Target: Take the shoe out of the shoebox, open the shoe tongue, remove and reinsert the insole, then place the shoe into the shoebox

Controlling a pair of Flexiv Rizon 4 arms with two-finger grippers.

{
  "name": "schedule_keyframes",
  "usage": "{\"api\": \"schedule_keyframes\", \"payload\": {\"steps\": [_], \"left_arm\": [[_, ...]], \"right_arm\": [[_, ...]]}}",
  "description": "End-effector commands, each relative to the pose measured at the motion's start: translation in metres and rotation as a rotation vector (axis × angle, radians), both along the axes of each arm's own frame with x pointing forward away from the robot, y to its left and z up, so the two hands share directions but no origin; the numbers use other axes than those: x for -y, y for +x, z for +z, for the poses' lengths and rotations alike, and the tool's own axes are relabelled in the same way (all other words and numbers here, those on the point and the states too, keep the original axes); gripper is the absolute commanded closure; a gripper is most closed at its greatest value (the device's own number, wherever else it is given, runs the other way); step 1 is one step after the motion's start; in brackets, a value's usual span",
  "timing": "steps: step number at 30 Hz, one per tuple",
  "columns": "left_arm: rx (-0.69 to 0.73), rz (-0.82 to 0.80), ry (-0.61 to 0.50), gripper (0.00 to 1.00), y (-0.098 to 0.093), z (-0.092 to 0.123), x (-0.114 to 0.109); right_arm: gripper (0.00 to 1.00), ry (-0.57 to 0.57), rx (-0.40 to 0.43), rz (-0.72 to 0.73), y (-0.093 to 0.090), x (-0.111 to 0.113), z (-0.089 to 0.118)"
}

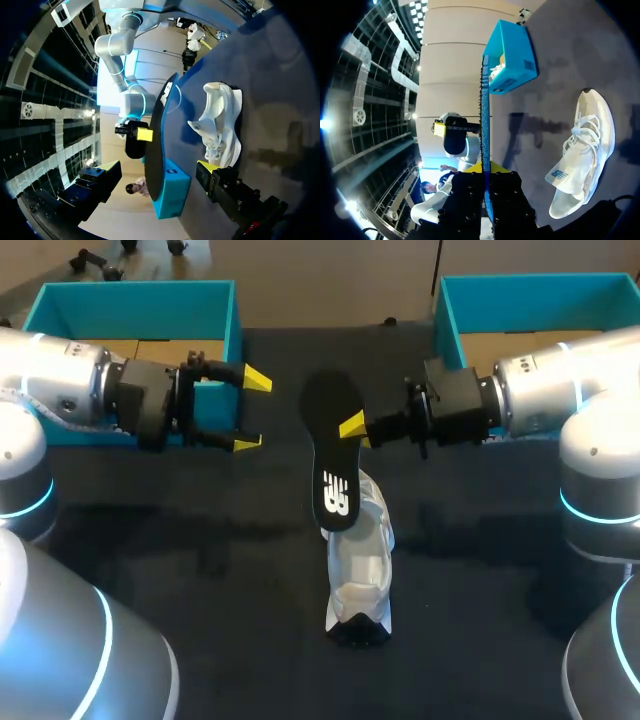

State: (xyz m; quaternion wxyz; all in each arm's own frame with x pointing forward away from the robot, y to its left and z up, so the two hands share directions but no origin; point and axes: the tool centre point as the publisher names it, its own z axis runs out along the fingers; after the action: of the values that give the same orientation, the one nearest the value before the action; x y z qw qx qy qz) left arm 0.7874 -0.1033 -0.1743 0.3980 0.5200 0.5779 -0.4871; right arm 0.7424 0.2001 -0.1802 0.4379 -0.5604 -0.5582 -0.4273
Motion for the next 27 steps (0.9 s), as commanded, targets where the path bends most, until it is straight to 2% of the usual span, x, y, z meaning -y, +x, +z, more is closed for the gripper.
{"api": "schedule_keyframes", "payload": {"steps": [1,7,15,27], "left_arm": [[-0.02,0.026,-0.04,0.0,-0.002,-0.007,0.008],[-0.044,0.084,-0.083,0.0,0.001,-0.012,0.017],[-0.043,0.105,-0.128,0.0,-0.005,-0.007,0.031],[-0.008,0.153,-0.112,0.01,-0.004,-0.01,0.055]], "right_arm": [[1.0,0.032,0.005,-0.009,0.001,-0.002,-0.001],[1.0,0.107,0.016,-0.03,0.002,-0.008,-0.005],[1.0,0.11,0.001,-0.057,0.007,-0.014,-0.007],[1.0,0.11,0.001,-0.057,0.007,-0.014,-0.007]]}}
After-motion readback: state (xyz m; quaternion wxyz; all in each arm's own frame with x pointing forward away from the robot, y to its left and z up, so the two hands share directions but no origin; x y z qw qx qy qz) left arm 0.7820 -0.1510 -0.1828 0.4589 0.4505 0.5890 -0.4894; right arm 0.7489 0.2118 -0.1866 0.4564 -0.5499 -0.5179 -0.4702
